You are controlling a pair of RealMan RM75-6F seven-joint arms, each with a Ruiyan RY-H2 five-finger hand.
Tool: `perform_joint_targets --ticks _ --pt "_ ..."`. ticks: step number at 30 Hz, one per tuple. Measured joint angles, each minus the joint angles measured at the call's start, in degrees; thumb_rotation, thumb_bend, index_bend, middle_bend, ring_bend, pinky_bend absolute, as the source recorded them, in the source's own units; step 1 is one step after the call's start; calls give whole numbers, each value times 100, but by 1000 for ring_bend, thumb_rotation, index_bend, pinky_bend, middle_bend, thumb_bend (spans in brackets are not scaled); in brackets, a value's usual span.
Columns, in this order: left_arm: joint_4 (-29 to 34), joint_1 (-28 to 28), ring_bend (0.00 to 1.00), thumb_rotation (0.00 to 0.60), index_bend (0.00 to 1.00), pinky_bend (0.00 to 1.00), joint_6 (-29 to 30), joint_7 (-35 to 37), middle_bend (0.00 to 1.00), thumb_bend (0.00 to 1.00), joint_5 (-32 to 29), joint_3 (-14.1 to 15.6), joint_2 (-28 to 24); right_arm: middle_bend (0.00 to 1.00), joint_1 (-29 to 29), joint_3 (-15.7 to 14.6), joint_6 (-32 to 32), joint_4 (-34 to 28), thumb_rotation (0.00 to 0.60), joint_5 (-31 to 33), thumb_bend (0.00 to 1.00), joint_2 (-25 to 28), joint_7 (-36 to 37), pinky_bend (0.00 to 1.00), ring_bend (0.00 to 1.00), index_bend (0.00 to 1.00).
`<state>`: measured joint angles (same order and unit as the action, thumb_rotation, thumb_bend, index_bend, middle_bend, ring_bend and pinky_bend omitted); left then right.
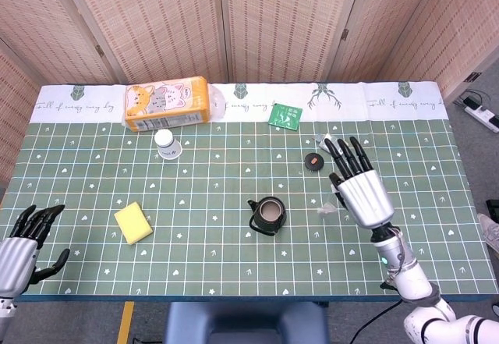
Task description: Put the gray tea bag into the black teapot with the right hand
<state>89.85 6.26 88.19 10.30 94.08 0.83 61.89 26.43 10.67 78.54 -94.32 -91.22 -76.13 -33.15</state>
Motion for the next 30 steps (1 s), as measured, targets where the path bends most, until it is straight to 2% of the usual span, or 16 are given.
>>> perform_joint_targets --ticks 9,22,30 --pt "-17 -8 90 600 35 11 -132 196 72 378 -239 -41 -73 0 419 267 -354 -259 600 173 419 -236 -508 0 0 653" --pt "-68 -4 90 600 39 11 -145 571 73 378 -168 -7 -159 0 876 397 -760 129 600 600 420 -886 -659 0 0 653" --pt "-97 9 91 600 43 11 -154 766 72 379 -131 6 -189 0 1079 491 -758 5 600 571 419 -980 -940 0 0 654"
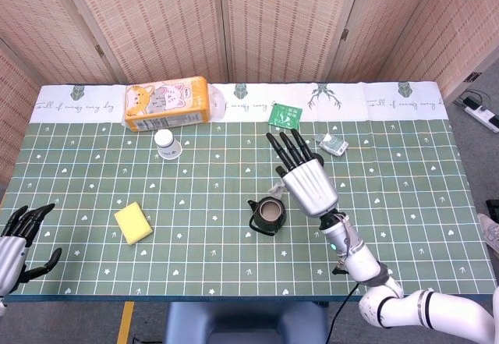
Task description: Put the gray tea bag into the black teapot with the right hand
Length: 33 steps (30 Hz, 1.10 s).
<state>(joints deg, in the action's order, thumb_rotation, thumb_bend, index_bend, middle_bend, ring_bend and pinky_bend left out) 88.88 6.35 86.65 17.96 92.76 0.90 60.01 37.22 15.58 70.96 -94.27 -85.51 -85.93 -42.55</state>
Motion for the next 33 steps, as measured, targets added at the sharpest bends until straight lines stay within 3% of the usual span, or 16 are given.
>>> perform_joint_targets --ticks 25,33 --pt "33 -61 91 600 48 11 159 98 72 386 114 35 -57 0 219 -199 -50 332 600 138 419 -400 -32 0 0 661" --pt "2 -75 91 600 48 11 185 204 72 387 62 13 -86 0 156 -432 -70 524 600 147 420 -482 66 0 0 661"
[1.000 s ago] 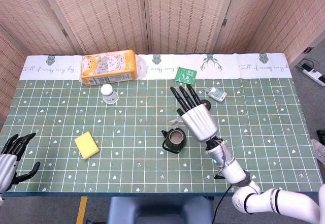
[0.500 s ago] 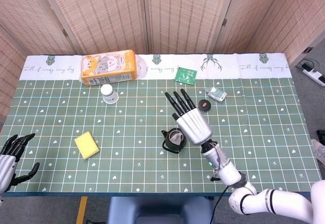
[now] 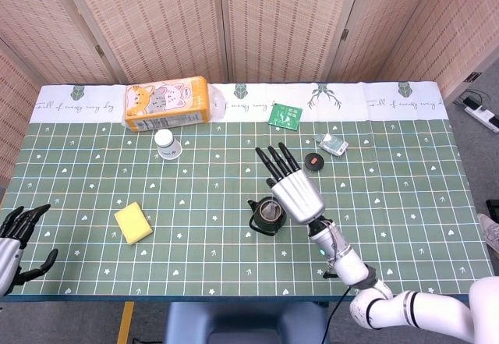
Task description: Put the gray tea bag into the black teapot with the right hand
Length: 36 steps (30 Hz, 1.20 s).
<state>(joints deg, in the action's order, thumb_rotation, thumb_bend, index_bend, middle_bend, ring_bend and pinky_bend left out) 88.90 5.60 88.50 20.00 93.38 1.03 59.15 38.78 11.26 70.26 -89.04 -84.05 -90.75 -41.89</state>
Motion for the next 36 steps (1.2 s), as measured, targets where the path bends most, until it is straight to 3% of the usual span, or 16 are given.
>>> perform_joint_targets --ticks 9,20,22,24,27,31,36 --pt "-6 31 91 600 48 11 -151 -257 73 387 -63 7 50 0 -288 -345 152 132 600 -96 419 102 384 0 0 662" --pt "0 77 91 600 48 11 -345 -490 73 388 -236 -28 129 0 -654 -633 142 1075 600 25 420 -56 1621 0 25 648" --pt "-13 90 91 600 48 11 -393 -505 73 389 -294 -46 138 0 -698 -716 80 1317 600 14 420 -104 1910 0 15 497" --pt "-13 96 91 600 47 11 -407 -511 72 388 -309 -54 142 0 -715 -787 -60 1458 600 38 419 -111 2066 0 2 255" --pt "-15 99 91 600 47 11 -409 -518 72 388 -287 -49 146 0 -714 -811 -398 1439 600 206 420 -95 2060 0 0 82" --pt "-43 107 91 600 48 11 -458 -497 73 389 -341 -55 144 0 -705 -776 -552 1268 600 345 405 -32 1941 0 0 19" --pt "-77 126 91 600 48 11 -512 -483 73 388 -352 -56 153 0 -724 -745 -575 960 600 405 316 204 1845 0 0 0"
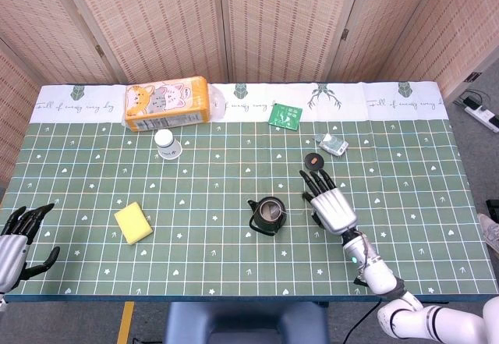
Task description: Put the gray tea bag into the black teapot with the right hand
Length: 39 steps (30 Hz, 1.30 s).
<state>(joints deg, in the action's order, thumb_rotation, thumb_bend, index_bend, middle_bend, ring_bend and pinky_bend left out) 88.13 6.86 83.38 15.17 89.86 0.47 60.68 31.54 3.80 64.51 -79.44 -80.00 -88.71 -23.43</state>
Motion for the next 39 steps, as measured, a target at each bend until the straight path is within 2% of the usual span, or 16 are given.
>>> perform_joint_targets --ticks 12,15,20,23,26,32,39 --pt "-23 10 91 600 49 11 -33 -85 73 388 -6 3 37 0 -92 56 -66 -605 600 249 292 498 -222 0 0 0" --pt "-19 12 91 600 49 11 -35 -132 73 388 7 10 44 0 -208 55 152 -1028 600 213 292 817 -285 0 0 0" --pt "4 11 91 600 50 11 -6 -311 73 388 90 35 76 0 -623 -32 781 -2003 600 106 292 1650 -441 0 0 0" --pt "-15 26 91 600 49 11 30 -396 73 388 172 39 131 0 -1024 -205 1216 -2560 600 -9 293 2214 -490 0 0 0" --pt "-31 15 91 600 51 11 142 -547 73 388 266 40 193 0 -1479 -480 1691 -2854 600 -267 292 2653 -469 0 0 0" --pt "-12 3 72 600 49 8 278 -1037 72 388 394 28 358 0 -2330 -929 2663 -2719 600 -917 290 2870 -73 0 0 0" --pt "-51 -44 65 600 65 7 706 -1237 73 388 904 96 528 0 -2903 -1092 3311 -1753 600 -1340 290 2632 919 0 0 0"
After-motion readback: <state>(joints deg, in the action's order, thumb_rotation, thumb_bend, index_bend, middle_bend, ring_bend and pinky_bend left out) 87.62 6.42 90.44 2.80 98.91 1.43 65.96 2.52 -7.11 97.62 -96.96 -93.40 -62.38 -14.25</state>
